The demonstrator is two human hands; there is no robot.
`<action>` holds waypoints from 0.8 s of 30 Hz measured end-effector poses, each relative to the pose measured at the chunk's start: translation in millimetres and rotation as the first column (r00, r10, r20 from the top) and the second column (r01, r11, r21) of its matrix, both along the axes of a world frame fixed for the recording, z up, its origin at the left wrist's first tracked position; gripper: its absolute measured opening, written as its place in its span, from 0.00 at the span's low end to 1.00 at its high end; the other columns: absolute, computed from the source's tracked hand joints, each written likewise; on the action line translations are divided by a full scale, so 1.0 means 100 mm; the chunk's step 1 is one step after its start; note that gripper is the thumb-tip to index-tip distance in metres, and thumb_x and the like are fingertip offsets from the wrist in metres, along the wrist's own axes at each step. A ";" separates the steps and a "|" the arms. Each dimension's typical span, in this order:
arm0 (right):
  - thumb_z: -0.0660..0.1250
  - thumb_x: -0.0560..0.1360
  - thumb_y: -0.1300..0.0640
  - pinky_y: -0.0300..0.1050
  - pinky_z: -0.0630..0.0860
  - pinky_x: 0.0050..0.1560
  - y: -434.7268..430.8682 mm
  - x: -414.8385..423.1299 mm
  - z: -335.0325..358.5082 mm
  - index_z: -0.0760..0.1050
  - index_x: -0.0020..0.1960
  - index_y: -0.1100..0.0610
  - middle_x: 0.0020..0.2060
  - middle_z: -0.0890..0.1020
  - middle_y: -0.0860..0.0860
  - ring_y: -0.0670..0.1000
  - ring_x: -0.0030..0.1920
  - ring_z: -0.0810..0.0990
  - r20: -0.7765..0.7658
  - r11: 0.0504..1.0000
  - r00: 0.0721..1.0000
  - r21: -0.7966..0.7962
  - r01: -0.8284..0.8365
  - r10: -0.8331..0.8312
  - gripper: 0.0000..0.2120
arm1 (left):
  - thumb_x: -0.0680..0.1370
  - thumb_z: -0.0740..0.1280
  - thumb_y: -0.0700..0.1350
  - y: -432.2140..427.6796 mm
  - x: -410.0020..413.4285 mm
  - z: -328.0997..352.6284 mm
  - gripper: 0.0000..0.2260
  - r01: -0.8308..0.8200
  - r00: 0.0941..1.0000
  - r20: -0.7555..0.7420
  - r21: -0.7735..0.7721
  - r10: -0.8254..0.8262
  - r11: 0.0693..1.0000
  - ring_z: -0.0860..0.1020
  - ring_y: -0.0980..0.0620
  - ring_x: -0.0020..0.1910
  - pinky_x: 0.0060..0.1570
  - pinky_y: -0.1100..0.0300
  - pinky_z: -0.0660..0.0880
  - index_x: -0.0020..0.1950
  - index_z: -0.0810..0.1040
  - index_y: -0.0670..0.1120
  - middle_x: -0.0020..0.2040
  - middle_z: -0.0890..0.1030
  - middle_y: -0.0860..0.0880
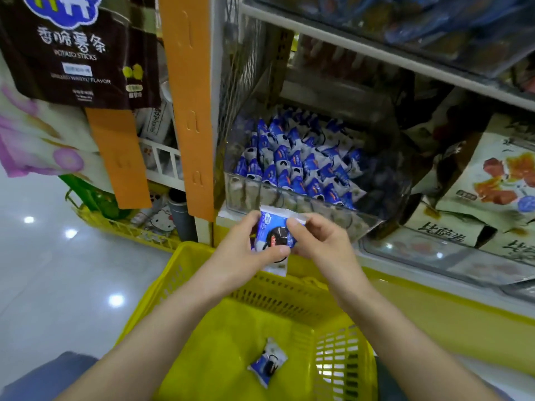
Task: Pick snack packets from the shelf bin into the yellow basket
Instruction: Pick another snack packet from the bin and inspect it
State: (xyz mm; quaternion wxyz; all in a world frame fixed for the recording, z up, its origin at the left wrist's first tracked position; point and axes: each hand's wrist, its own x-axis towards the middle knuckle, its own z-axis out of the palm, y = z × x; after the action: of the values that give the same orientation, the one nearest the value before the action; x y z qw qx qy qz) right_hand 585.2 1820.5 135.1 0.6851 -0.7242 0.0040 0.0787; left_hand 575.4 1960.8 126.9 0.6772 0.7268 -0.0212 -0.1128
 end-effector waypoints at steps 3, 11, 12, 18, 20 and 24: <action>0.65 0.75 0.58 0.36 0.78 0.37 -0.05 -0.03 -0.06 0.78 0.47 0.61 0.40 0.83 0.54 0.46 0.39 0.82 -0.180 0.989 0.983 0.146 -0.014 0.041 0.07 | 0.71 0.71 0.37 0.05 0.04 -0.04 0.17 0.077 0.996 -0.034 0.014 -0.077 0.997 0.80 0.55 0.46 0.45 0.65 0.77 0.58 0.72 0.45 0.51 0.81 0.46; 0.66 0.75 0.60 0.41 0.78 0.35 -0.04 -0.02 -0.22 0.77 0.43 0.56 0.37 0.77 0.60 0.50 0.37 0.77 -0.062 0.997 0.998 -0.072 -0.005 0.001 0.03 | 0.78 0.62 0.43 -0.05 0.05 -0.13 0.07 -0.097 0.994 0.040 0.004 0.097 0.995 0.75 0.59 0.33 0.33 0.65 0.71 0.41 0.73 0.45 0.33 0.77 0.53; 0.67 0.75 0.59 0.47 0.78 0.36 -0.04 -0.03 -0.24 0.77 0.42 0.56 0.36 0.76 0.60 0.51 0.36 0.75 -0.018 0.991 1.000 -0.134 -0.017 0.015 0.04 | 0.78 0.62 0.42 -0.05 0.05 -0.14 0.09 -0.117 0.992 0.049 0.019 0.116 0.993 0.72 0.58 0.31 0.32 0.63 0.68 0.38 0.72 0.46 0.30 0.74 0.54; 0.68 0.74 0.53 0.44 0.72 0.37 -0.07 -0.05 -0.23 0.76 0.41 0.57 0.34 0.77 0.50 0.46 0.36 0.74 0.346 0.835 0.920 -0.549 0.038 0.186 0.08 | 0.78 0.61 0.41 -0.05 0.06 -0.18 0.13 -0.161 0.983 -0.086 0.004 0.161 0.987 0.73 0.54 0.33 0.33 0.63 0.70 0.34 0.72 0.48 0.31 0.73 0.49; 0.67 0.74 0.53 0.40 0.71 0.35 -0.09 -0.04 -0.20 0.76 0.40 0.56 0.33 0.77 0.48 0.46 0.35 0.74 0.356 0.832 0.918 -0.552 0.056 0.175 0.07 | 0.78 0.62 0.43 -0.05 0.05 -0.15 0.11 -0.138 0.985 -0.115 -0.052 0.132 0.989 0.76 0.58 0.32 0.31 0.69 0.71 0.35 0.74 0.49 0.31 0.77 0.51; 0.65 0.76 0.58 0.37 0.77 0.31 -0.12 -0.01 -0.11 0.75 0.41 0.55 0.34 0.81 0.51 0.45 0.34 0.80 0.181 0.972 0.982 -0.217 0.094 -0.054 0.05 | 0.69 0.69 0.54 -0.02 0.03 -0.12 0.14 -0.042 0.988 -0.150 -0.155 0.019 0.987 0.82 0.54 0.43 0.40 0.65 0.76 0.50 0.78 0.47 0.46 0.84 0.49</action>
State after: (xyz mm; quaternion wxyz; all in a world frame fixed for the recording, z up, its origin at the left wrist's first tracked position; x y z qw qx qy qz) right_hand 584.6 1808.6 123.7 0.5989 -0.8005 -0.0198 -0.0114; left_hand 577.9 1959.0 114.4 0.7339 0.6608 0.0316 -0.1540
